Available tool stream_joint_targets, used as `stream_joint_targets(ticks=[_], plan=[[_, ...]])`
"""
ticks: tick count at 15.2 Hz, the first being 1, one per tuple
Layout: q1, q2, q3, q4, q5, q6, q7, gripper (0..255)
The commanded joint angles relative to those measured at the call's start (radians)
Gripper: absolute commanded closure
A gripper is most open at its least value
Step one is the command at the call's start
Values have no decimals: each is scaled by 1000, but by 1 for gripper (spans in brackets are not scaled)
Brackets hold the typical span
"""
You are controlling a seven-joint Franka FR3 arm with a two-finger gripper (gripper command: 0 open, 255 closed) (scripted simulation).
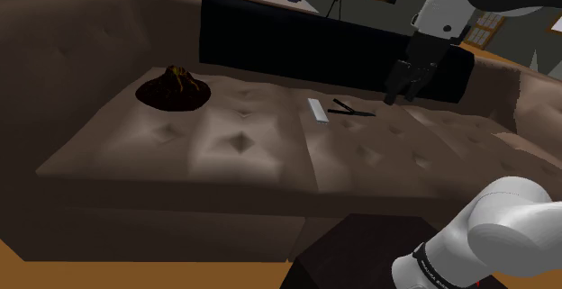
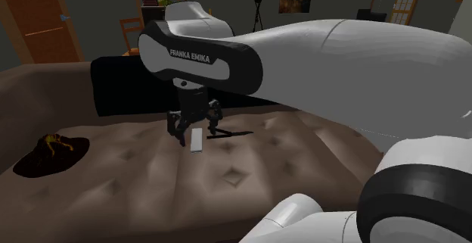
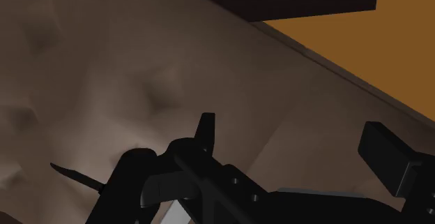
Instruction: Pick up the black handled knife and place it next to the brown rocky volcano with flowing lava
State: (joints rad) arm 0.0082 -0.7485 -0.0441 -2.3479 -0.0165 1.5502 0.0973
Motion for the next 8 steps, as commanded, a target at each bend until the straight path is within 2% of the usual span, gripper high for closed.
stream_joint_targets(ticks=[1,8], plan=[[0,0,0,0,0,0,0,0],[2,46,-182,-65,-120,135,-320,0]])
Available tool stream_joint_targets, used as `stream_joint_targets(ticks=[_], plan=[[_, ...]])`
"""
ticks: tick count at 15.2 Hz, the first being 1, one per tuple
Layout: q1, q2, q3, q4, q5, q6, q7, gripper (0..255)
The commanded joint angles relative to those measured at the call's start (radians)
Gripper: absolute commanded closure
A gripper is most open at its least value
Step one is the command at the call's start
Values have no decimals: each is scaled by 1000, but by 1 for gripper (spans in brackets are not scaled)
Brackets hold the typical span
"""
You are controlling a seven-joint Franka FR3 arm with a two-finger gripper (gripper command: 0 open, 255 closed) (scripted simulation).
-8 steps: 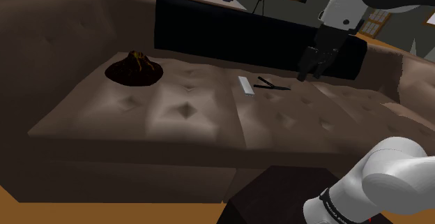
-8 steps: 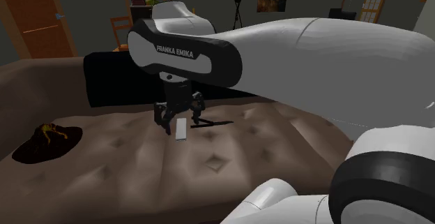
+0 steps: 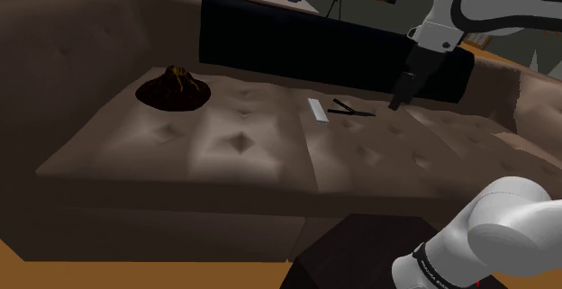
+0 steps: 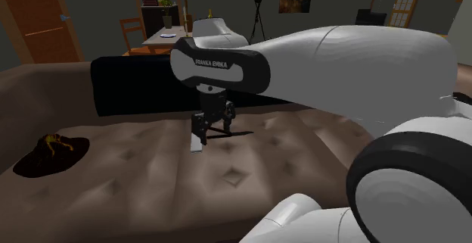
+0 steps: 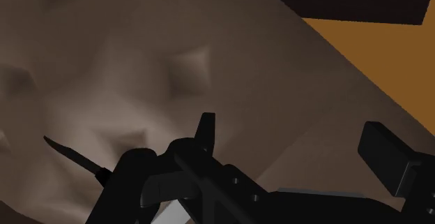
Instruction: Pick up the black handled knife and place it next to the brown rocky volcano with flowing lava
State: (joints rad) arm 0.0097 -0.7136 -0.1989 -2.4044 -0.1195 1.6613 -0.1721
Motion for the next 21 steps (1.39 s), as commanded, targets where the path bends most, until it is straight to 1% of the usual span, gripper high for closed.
stream_joint_targets(ticks=[1,4,7,10,12,14,16,19,21], plan=[[3,27,-54,-10,-32,46,-96,0],[11,86,-134,-4,-68,114,-232,0],[27,164,-215,18,-88,184,-369,0],[51,258,-297,57,-89,252,-511,0],[71,330,-350,91,-74,296,-611,0],[93,409,-402,131,-45,337,-715,0],[116,496,-451,178,-1,373,-826,0],[138,642,-512,261,100,415,-1005,0],[136,748,-534,325,184,429,-1130,0]])
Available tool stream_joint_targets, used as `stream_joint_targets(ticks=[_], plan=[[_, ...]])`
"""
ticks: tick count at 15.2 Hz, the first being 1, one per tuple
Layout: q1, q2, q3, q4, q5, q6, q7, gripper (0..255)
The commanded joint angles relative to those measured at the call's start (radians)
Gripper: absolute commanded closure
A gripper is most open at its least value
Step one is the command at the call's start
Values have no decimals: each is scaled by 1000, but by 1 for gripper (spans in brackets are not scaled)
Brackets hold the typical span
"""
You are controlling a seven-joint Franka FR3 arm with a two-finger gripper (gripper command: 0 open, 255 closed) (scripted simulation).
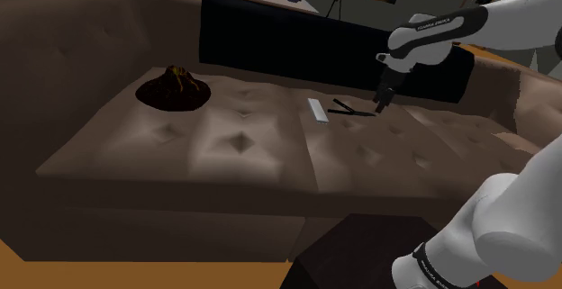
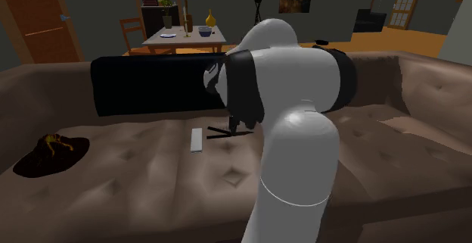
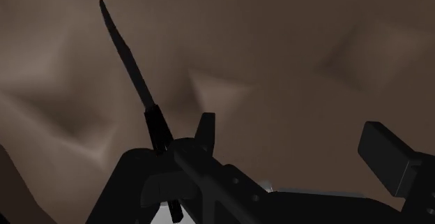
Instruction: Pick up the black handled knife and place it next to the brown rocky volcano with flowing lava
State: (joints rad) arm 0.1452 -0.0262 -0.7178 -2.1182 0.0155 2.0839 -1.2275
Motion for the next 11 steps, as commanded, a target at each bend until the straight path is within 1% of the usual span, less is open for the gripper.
stream_joint_targets(ticks=[1,3,6,10,11], plan=[[-8,114,-18,74,93,10,-136,0],[-38,217,-9,149,176,8,-250,0],[-106,361,33,274,277,-8,-394,0],[-202,535,102,464,367,-46,-537,0],[-206,538,106,469,367,-47,-539,0]])
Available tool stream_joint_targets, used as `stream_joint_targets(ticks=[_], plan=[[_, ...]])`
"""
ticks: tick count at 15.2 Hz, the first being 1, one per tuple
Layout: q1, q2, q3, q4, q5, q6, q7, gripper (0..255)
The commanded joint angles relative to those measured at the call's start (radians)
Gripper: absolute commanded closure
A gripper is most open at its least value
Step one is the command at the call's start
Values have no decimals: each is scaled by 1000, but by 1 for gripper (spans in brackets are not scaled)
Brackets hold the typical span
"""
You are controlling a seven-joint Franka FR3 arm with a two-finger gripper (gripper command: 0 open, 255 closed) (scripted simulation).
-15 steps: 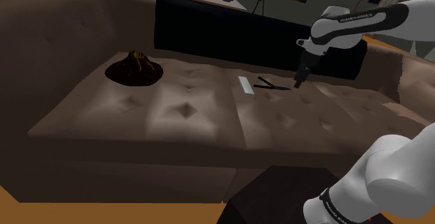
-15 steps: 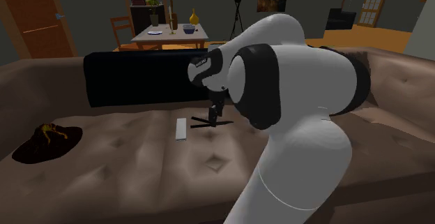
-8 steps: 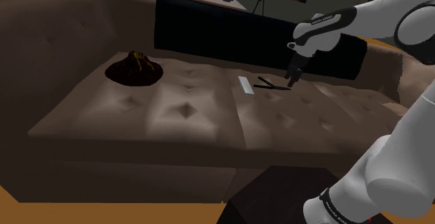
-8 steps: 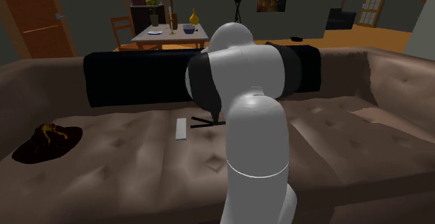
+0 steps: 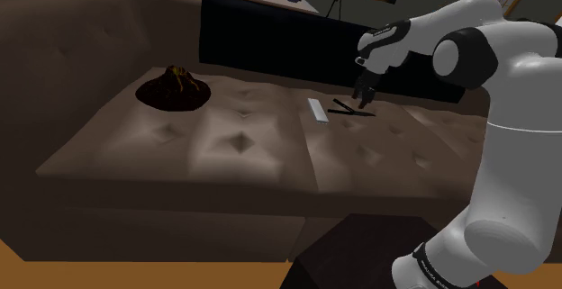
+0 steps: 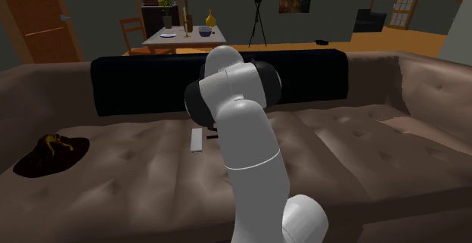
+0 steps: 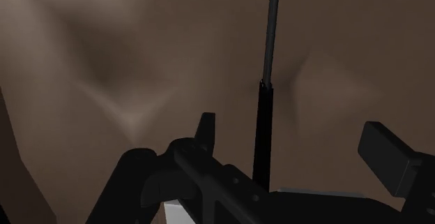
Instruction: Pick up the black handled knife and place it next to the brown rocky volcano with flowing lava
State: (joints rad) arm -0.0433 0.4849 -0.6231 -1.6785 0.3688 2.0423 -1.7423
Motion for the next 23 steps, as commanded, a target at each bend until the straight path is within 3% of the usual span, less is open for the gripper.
stream_joint_targets(ticks=[1,7,15,16,23], plan=[[-19,33,14,24,18,5,-27,0],[-26,73,33,-7,48,70,-45,0],[-26,73,33,-7,48,70,-45,0],[-26,73,33,-7,48,70,-45,255],[-26,73,33,-7,48,70,-45,255]])
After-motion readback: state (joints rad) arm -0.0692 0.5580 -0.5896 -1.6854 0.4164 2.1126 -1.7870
